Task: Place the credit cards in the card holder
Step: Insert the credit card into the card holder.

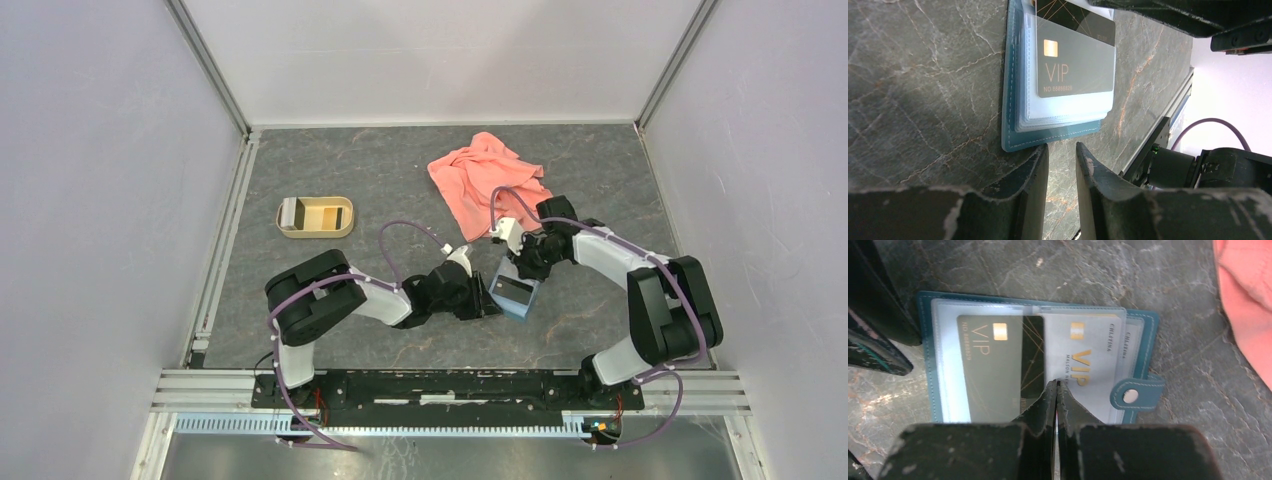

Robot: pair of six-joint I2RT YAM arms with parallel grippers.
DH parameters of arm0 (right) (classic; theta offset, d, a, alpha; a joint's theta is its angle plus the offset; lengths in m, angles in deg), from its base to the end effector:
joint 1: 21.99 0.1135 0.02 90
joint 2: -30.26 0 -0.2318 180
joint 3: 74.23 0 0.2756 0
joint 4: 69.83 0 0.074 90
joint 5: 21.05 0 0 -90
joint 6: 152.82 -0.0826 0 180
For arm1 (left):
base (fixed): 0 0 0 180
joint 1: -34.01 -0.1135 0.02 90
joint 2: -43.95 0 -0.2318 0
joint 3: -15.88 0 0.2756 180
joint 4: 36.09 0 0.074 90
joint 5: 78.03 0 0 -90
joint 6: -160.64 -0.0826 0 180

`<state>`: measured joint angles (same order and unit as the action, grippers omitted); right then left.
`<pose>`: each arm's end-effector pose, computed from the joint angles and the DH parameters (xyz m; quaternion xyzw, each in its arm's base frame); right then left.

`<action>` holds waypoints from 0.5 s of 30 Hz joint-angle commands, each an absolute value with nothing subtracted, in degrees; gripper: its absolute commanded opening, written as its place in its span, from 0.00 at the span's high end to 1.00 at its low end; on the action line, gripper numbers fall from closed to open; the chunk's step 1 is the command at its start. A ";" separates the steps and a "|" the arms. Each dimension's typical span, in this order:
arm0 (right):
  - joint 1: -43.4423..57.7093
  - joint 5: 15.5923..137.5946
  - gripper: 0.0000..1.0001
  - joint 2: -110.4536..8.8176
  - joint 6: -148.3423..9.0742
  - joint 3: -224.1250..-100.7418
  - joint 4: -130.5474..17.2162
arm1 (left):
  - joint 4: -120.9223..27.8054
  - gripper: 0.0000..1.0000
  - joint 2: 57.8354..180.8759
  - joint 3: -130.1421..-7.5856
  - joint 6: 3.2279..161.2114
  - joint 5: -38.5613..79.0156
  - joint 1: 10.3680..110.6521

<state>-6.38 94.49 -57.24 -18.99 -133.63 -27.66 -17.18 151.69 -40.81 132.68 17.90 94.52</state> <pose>0.2824 0.1159 0.0755 -0.5092 0.8157 0.1705 0.2151 0.1876 -0.3490 0.0369 0.0134 0.8743 -0.4454 0.1925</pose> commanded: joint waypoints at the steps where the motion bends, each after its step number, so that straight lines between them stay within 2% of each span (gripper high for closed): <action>1: -4.75 100.39 0.97 -59.23 -16.58 -134.88 -21.15 | -20.76 0.66 153.30 -41.20 132.78 13.45 93.15; 12: -4.02 106.37 0.97 -58.89 -15.65 -136.54 -18.13 | -20.98 0.66 152.26 -40.99 130.14 13.06 88.64; 15: -4.79 104.93 0.91 -54.51 -20.21 -135.25 -23.30 | -21.51 0.66 151.76 -41.16 128.02 13.60 86.92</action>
<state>-4.76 102.12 -58.73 -15.66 -135.35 -21.16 -17.29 151.69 -40.83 132.55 17.83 89.52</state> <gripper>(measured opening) 0.046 0.342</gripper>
